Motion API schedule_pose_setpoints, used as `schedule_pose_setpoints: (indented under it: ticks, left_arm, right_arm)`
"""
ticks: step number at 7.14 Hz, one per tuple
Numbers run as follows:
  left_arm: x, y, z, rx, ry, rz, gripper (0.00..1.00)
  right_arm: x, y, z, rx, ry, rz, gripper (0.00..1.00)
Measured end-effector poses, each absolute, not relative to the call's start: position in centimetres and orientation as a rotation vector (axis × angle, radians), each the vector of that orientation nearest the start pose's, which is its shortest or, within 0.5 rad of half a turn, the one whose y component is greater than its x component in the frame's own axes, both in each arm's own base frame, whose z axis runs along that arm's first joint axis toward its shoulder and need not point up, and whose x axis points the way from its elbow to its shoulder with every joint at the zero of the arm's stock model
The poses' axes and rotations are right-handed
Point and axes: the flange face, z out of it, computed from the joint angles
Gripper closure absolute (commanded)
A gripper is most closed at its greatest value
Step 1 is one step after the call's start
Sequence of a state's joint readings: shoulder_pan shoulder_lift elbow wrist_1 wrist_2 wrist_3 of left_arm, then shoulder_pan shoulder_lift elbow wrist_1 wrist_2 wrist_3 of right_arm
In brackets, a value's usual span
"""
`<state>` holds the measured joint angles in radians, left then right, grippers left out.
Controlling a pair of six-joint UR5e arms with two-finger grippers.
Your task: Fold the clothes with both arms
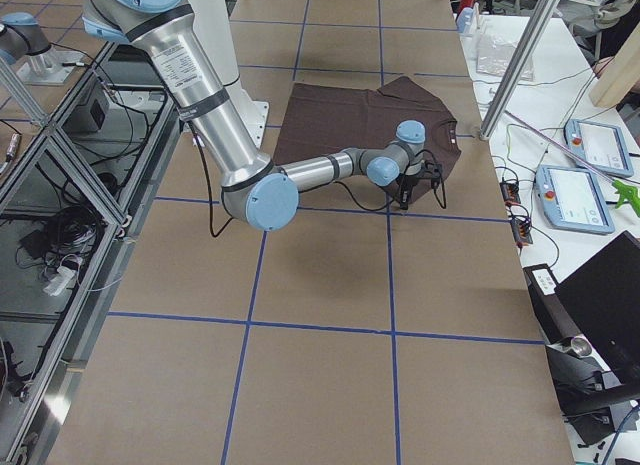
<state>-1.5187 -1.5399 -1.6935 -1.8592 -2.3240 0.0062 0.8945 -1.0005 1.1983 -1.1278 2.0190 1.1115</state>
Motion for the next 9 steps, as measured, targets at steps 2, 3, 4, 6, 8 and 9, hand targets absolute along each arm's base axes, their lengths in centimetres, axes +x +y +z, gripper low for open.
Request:
schedule_pose_setpoints:
  ticks: [2,3,4,6,8,9]
  left_arm:
    - [-3.9,-50.0,58.2,0.345,0.753,0.198,0.0]
    - [-4.0,-49.9,58.3,0.344,0.754,0.197,0.0]
    - [-4.0,-49.9,58.3,0.343,0.754,0.196,0.0]
    - [-4.0,-49.9,58.3,0.342,0.755,0.197,0.0]
    - [-3.8,-50.1,57.8,0.349,0.77,0.203,0.0]
    - [-3.4,-50.3,57.2,0.362,0.792,0.216,0.0]
  right_arm:
    - [-40.1,-64.5,42.7,0.076,-0.797,0.262,1.0]
    - [-40.6,-65.0,39.8,0.089,-0.828,0.267,1.0]
    - [-41.8,-65.3,36.4,0.092,-0.864,0.292,1.0]
    - [-45.7,-65.9,31.0,0.075,-0.903,0.336,1.0]
    - [-50.4,-66.2,28.0,0.094,-0.886,0.336,0.0]
    - [-52.0,-65.8,27.1,0.115,-0.88,0.329,0.0]
